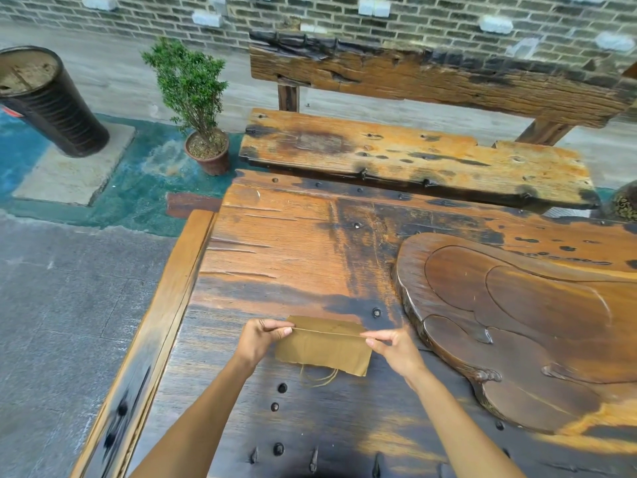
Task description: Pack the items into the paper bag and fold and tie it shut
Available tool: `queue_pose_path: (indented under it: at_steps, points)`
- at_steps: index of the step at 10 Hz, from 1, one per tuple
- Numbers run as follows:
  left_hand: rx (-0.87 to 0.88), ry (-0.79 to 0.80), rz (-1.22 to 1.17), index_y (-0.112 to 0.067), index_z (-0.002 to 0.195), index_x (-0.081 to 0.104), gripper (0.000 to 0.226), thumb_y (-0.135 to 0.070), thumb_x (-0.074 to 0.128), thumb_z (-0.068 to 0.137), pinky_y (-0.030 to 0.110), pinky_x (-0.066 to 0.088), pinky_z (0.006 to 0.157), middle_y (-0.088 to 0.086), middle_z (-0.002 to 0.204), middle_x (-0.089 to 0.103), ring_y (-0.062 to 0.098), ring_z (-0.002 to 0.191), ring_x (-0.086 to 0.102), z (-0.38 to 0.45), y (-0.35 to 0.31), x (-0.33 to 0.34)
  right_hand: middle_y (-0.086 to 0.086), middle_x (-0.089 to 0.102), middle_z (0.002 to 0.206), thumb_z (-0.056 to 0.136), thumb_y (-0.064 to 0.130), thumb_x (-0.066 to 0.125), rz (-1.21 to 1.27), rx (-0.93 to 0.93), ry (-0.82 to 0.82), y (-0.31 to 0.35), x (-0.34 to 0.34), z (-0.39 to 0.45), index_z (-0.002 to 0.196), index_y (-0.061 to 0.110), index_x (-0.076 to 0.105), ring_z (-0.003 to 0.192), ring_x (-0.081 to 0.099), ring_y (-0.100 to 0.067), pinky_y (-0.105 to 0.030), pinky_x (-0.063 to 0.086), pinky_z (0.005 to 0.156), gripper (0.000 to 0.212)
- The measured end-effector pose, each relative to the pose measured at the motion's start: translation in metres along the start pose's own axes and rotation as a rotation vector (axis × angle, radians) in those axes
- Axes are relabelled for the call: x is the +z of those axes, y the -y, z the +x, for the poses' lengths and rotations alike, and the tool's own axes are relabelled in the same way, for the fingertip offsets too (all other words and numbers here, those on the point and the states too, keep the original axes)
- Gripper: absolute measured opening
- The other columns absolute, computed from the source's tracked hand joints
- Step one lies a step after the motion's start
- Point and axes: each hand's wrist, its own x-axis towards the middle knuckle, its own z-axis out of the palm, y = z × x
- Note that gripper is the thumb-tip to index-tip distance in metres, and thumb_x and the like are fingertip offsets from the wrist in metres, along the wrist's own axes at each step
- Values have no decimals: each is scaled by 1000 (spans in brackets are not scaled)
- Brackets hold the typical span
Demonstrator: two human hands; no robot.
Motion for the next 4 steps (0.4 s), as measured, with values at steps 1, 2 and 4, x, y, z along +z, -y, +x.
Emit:
queue_pose_path:
  at_steps: [1, 2, 4]
  points:
    - [1, -8, -14, -12, 86, 80, 14, -2, 75, 78, 30, 52, 91, 3, 90, 79, 16, 92, 70, -4, 0, 0, 12, 66, 111, 96, 6, 58, -53, -26, 26, -1, 0, -5, 115, 14, 74, 102, 58, 3, 6, 38, 77, 25]
    - [17, -20, 2, -10, 87, 79, 12, -2, 75, 79, 31, 53, 89, 11, 97, 77, 20, 93, 68, -8, -2, 1, 11, 69, 112, 96, 8, 59, -57, -46, 12, 2, 1, -9, 114, 15, 74, 108, 57, -2, -9, 36, 89, 25]
    - [39, -90, 26, -7, 91, 77, 13, -6, 78, 78, 23, 44, 84, 9, 111, 73, 26, 111, 60, -13, -6, 6, 8, 72, 106, 88, 12, 70, -1, -54, -192, -1, 9, -11, 98, 26, 73, 104, 64, -15, -23, 48, 87, 18]
